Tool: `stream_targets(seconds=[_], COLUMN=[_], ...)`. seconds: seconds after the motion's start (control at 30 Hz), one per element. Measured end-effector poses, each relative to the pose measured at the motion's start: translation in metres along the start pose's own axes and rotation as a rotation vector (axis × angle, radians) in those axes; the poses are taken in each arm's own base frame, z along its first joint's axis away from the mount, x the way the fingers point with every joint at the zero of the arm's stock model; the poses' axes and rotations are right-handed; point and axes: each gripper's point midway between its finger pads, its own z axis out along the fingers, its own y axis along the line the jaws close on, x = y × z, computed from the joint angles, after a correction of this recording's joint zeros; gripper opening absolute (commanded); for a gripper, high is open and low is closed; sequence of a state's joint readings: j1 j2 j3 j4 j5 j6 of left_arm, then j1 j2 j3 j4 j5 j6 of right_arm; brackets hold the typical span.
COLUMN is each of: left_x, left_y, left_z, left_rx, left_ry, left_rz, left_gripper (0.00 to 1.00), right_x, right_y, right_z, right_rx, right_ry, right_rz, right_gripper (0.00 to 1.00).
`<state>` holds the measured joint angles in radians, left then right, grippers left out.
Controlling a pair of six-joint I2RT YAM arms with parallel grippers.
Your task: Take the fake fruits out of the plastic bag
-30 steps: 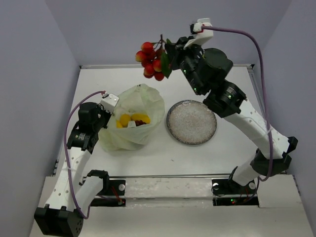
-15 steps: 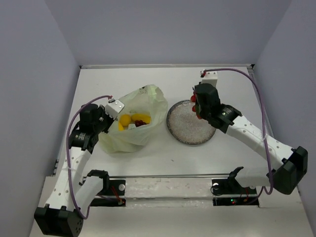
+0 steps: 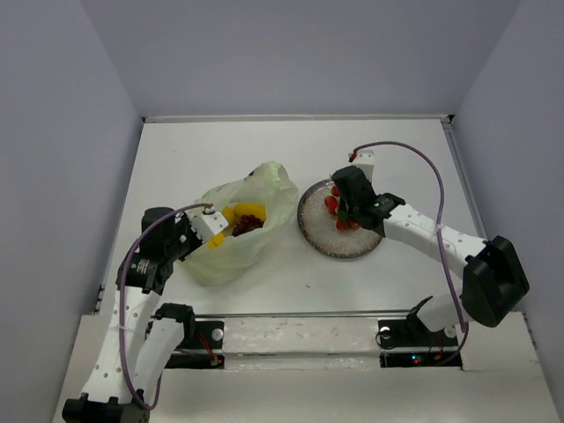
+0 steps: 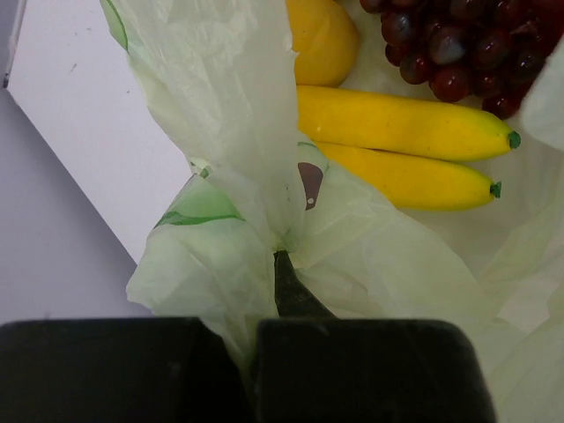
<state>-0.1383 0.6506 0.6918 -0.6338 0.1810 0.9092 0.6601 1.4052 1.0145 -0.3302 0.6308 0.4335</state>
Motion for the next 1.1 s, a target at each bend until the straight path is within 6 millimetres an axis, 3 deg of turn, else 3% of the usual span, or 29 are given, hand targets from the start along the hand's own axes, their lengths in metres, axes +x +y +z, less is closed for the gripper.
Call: stream_targets(seconds=[0.07,0.3,0.43,0.53,0.6,0.67,0.73,0.83,0.87,0.9,1.0,1.03,1.1], left_x=[0.0,-0.002,-0.002,-0.003,-0.004,-0.005,-0.006,-0.006,-0.006,-0.006,-0.006,-0.006,-0.006], left_y=[0.0,0.002,0.002,0.003,0.005,0.007,0.01,0.011,0.011,0.011,0.01,0.01,0.011], left_z=[-0.002,-0.004,-0.003,-0.003,-0.003,-0.003,-0.002,-0.003,-0.003,-0.004,-0.005,-0.006,-0.006], left_rx=[-0.01,-0.021,-0.021,-0.028,-0.036,-0.049,-0.068,-0.093,-0.097,-0.103,-0.115,-0.121,-0.132], left_ry=[-0.008,-0.019,-0.021,-0.026,-0.028,-0.031,-0.039,-0.055,-0.059,-0.065,-0.075,-0.079,-0.083], left_rz=[0.01,0.021,0.022,0.022,0.021,0.015,0.008,-0.007,-0.01,-0.015,-0.022,-0.024,-0.027], left_gripper=[0.0,0.0,0.0,0.0,0.0,0.0,0.0,0.0,0.0,0.0,0.0,0.0,0.0], right_x=[0.01,0.038,0.034,0.007,-0.022,-0.069,-0.094,-0.143,-0.152,-0.163,-0.162,-0.155,-0.135], right_y=[0.002,0.008,0.01,0.019,0.028,0.048,0.064,0.114,0.127,0.154,0.198,0.214,0.233], right_z=[0.007,0.014,0.008,-0.002,-0.013,-0.037,-0.058,-0.121,-0.135,-0.16,-0.195,-0.203,-0.2], right_rx=[0.001,-0.017,-0.039,-0.075,-0.104,-0.167,-0.219,-0.363,-0.409,-0.513,-0.739,-0.835,-0.924], right_ry=[0.031,0.126,0.15,0.138,0.102,0.012,-0.049,-0.185,-0.212,-0.25,-0.266,-0.253,-0.207], right_rz=[0.002,-0.024,-0.061,-0.076,-0.082,-0.08,-0.091,-0.143,-0.147,-0.145,-0.143,-0.141,-0.147], right_gripper=[0.09,0.7,0.9,1.0,1.0,1.0,1.0,0.97,0.93,0.82,0.56,0.39,0.23])
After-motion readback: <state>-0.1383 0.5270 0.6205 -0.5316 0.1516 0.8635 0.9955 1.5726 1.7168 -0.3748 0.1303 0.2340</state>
